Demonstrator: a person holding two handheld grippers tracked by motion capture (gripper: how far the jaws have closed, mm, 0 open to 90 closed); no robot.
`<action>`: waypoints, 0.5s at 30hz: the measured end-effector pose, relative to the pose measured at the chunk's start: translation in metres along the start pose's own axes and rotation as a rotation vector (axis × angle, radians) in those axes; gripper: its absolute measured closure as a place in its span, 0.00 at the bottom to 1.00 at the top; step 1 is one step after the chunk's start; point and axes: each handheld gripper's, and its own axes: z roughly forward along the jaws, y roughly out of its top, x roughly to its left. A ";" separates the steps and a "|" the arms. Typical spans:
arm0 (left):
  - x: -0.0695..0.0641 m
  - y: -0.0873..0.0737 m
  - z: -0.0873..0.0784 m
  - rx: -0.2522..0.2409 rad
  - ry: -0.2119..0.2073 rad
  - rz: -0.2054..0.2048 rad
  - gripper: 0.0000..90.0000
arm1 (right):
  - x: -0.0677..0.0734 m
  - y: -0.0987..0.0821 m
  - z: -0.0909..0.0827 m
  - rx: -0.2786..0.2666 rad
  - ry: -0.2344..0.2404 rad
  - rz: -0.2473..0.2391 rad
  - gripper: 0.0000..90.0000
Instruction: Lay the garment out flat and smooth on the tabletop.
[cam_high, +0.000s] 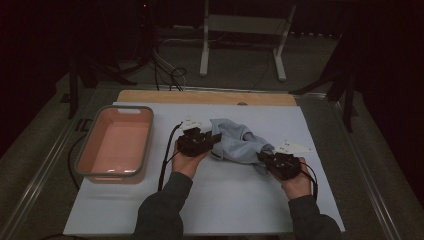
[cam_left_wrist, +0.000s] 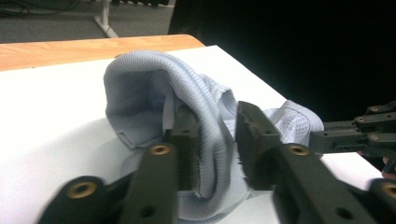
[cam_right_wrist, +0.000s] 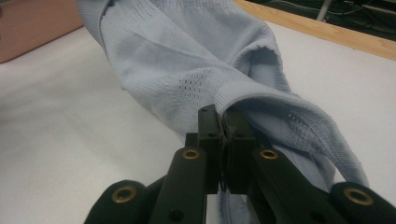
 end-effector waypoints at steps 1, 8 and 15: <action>0.000 0.000 0.000 0.000 0.000 0.000 0.72 | 0.000 0.000 0.000 0.000 0.001 0.000 0.97; -0.006 -0.004 -0.013 -0.030 0.067 0.025 0.57 | 0.000 0.000 0.000 -0.005 -0.005 0.003 0.97; -0.020 -0.010 -0.021 -0.032 0.062 0.069 0.45 | 0.001 0.002 -0.002 -0.014 -0.008 0.006 0.97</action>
